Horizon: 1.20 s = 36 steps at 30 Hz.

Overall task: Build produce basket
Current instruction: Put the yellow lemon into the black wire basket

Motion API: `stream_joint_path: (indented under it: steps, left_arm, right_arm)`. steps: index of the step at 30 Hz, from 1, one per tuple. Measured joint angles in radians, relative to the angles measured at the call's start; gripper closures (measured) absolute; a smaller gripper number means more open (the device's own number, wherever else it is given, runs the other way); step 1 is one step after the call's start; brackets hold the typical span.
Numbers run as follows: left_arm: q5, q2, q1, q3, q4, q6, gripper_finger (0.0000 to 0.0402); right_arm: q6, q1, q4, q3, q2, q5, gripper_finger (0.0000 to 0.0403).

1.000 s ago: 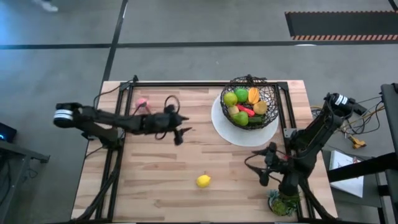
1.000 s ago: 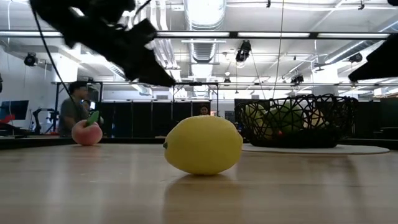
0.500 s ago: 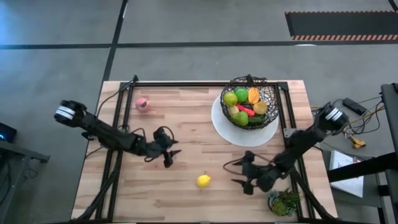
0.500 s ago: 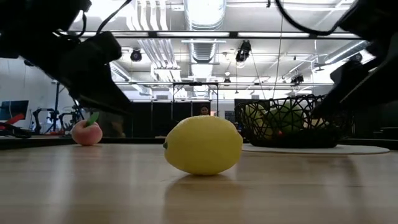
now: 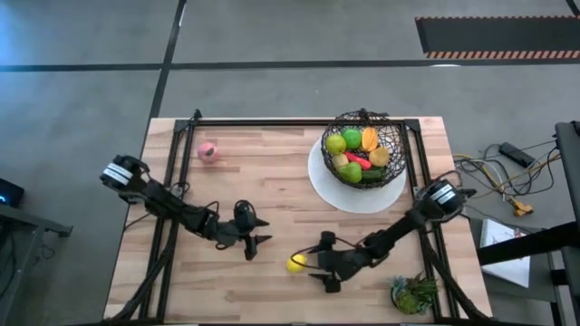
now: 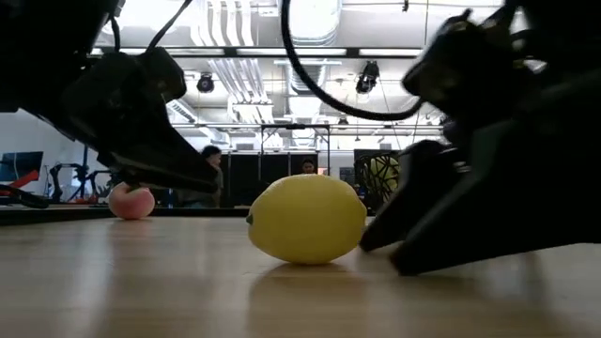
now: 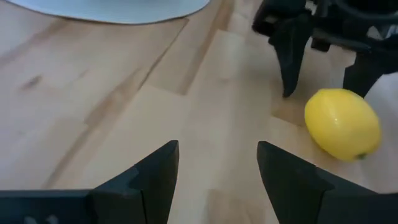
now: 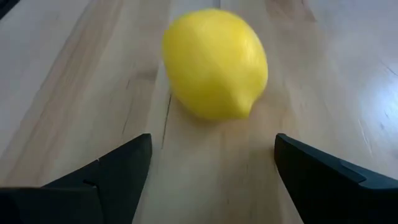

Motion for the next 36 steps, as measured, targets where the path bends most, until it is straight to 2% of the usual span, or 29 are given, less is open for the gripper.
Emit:
stream_joint_path:
  steps: [7,11,17,22,26,33,36]
  left_arm:
    - [0.003,0.063,-0.017,0.021,0.013,-0.06,0.0199]
    - [0.003,0.07,-0.021,0.02,0.014,-0.066,0.0199]
    - [0.003,0.069,-0.023,0.021,0.019,-0.066,0.0199]
    - [0.003,0.069,-0.023,0.021,0.019,-0.066,0.0199]
    - [0.003,0.069,-0.025,0.021,0.02,-0.066,0.0199]
    - [0.003,0.069,-0.03,0.021,0.019,-0.065,0.0199]
    - [0.003,0.069,-0.032,0.02,0.019,-0.065,0.0199]
  right_arm:
    - [-0.116,-0.088,0.142,0.026,0.066,-0.122,0.0078]
    - [-0.16,-0.117,0.156,0.072,0.106,-0.17,0.0078]
    - [-0.2,-0.129,0.161,0.159,0.169,-0.192,0.0078]
    - [-0.191,-0.129,0.164,0.178,0.187,-0.191,0.0081]
    - [-0.162,-0.128,0.167,0.158,0.178,-0.188,0.0111]
    - [-0.08,-0.127,0.172,0.093,0.137,-0.155,0.0192]
    - [-0.013,-0.11,0.211,0.048,0.128,-0.11,0.0197]
